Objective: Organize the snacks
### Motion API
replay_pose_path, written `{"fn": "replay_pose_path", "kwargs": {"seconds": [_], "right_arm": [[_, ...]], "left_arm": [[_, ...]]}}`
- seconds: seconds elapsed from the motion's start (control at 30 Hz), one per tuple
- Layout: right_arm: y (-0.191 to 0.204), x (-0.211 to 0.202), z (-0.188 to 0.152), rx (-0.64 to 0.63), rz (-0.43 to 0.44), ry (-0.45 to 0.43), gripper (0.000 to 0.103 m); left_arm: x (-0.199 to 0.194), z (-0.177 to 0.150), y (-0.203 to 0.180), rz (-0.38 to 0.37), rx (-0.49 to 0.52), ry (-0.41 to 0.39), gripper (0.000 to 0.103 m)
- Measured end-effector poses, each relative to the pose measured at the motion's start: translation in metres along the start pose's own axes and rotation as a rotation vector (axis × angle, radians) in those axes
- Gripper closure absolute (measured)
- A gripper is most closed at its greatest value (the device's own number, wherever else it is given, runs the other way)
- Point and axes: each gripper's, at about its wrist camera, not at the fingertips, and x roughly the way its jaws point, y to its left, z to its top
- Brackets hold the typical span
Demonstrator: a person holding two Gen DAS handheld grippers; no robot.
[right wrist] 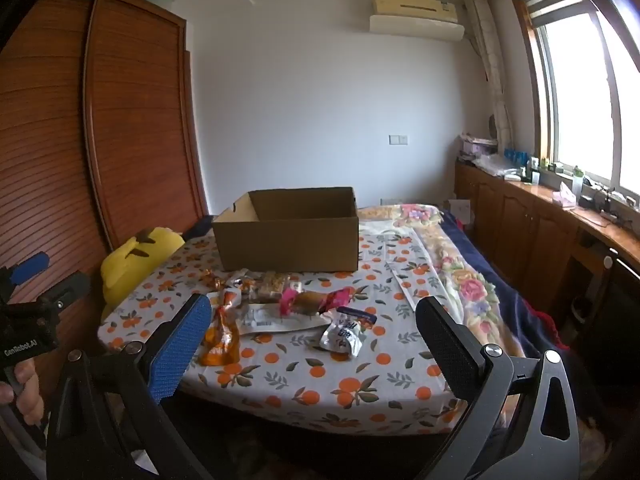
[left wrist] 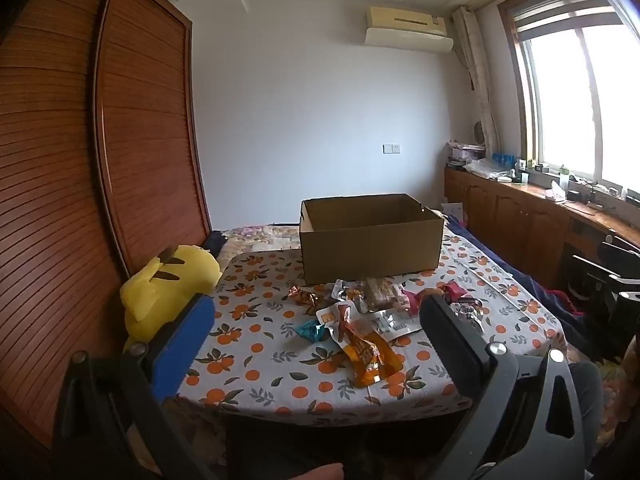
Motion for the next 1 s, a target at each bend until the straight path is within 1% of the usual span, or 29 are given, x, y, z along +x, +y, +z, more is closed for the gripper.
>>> {"fn": "replay_pose_path", "kwargs": {"seconds": [1.0], "right_arm": [[0.0011, -0.0014, -0.0001, -0.003, -0.002, -0.001, 0.0]], "left_arm": [[-0.0033, -0.0003, -0.0004, 0.003, 0.001, -0.01, 0.0]]}}
